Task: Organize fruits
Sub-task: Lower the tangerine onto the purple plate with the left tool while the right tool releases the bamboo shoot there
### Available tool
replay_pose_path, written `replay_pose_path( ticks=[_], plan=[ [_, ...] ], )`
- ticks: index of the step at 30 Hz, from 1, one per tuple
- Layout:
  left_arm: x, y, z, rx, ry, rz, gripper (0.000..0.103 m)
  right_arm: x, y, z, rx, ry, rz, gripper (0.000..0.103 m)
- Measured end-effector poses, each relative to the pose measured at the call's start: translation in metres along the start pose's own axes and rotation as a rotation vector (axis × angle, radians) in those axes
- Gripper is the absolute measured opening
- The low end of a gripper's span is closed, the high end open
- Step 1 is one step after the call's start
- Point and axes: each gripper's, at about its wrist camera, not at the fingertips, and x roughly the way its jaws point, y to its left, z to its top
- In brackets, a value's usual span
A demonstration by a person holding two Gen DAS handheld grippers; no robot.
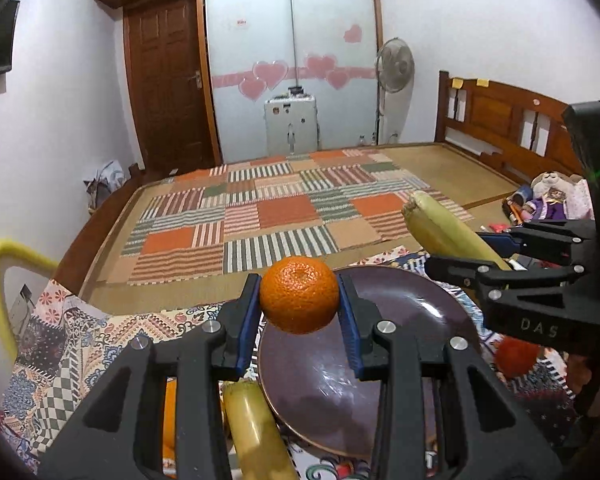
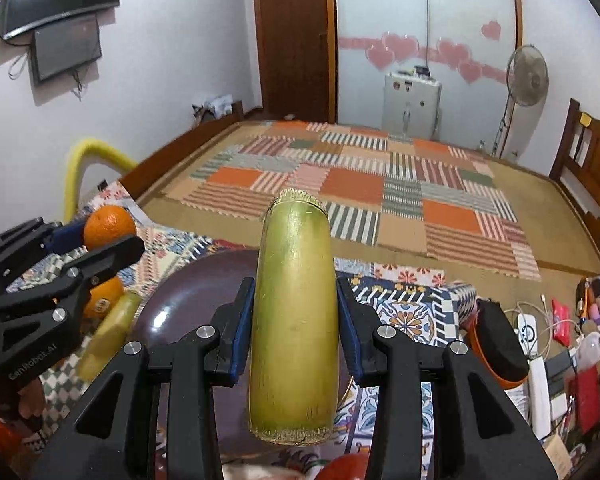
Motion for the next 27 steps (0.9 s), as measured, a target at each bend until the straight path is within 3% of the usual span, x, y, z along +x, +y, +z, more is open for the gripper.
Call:
replay_pose_path(
  ticks=[14,24,27],
  plan=[
    [0.057,0.004,-0.004,-0.034,0.222,-0.036,0.036,0.038,0.005,0.002,-0.064,0.177,-0.032,0.035],
    [0.072,0.003,-0.007,-0.035,0.299,-0.073,0.037,0.055,0.003,0.000,-0.071,0.260,-0.033,0.035],
    [0.072,0.004,-0.007,-0.047,0.298,-0.093,0.046,0.056,0.003,0.000,-0.073,0.266,-0.036,0.035]
  ],
)
